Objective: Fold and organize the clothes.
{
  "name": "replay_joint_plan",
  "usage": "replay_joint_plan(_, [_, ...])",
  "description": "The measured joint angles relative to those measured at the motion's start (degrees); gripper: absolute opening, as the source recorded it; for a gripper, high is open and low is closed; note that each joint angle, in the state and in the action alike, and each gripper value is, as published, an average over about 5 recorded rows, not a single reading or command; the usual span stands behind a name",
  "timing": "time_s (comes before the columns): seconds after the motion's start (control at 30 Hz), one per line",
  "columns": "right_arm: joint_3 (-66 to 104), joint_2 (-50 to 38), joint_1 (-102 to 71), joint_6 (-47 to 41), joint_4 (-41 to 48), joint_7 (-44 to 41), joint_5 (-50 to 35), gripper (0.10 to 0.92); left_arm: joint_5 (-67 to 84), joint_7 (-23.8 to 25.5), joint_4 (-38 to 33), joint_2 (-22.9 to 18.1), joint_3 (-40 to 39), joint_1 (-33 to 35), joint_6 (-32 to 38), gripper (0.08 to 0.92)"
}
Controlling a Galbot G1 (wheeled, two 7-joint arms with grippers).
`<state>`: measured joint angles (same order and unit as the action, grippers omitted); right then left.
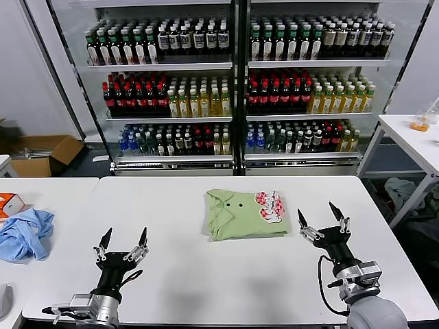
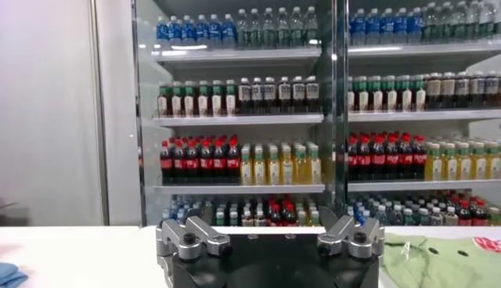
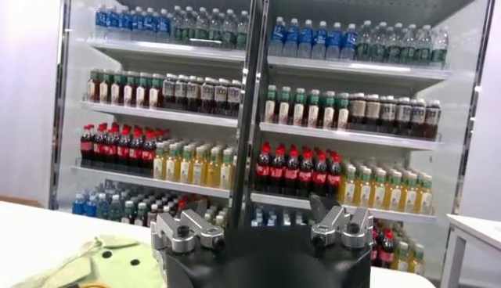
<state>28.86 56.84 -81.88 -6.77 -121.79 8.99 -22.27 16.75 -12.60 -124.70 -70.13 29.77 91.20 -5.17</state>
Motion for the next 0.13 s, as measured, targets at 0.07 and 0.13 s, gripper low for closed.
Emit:
replay_joint_plan(0.07, [0.14, 0.05, -0.28, 0.21, -0.28, -0.13, 0.09, 0.823, -0.2, 0.13, -0.22, -0.2, -0.06, 0.27, 0.09, 0.823])
replay_joint_plan(0.13, [0.21, 0.08, -0.42, 0.31, -0.41, -0.21, 0.13, 0.823, -0.32, 0.2, -0.34, -0.31, -0.1, 0.42, 0.14, 0.823])
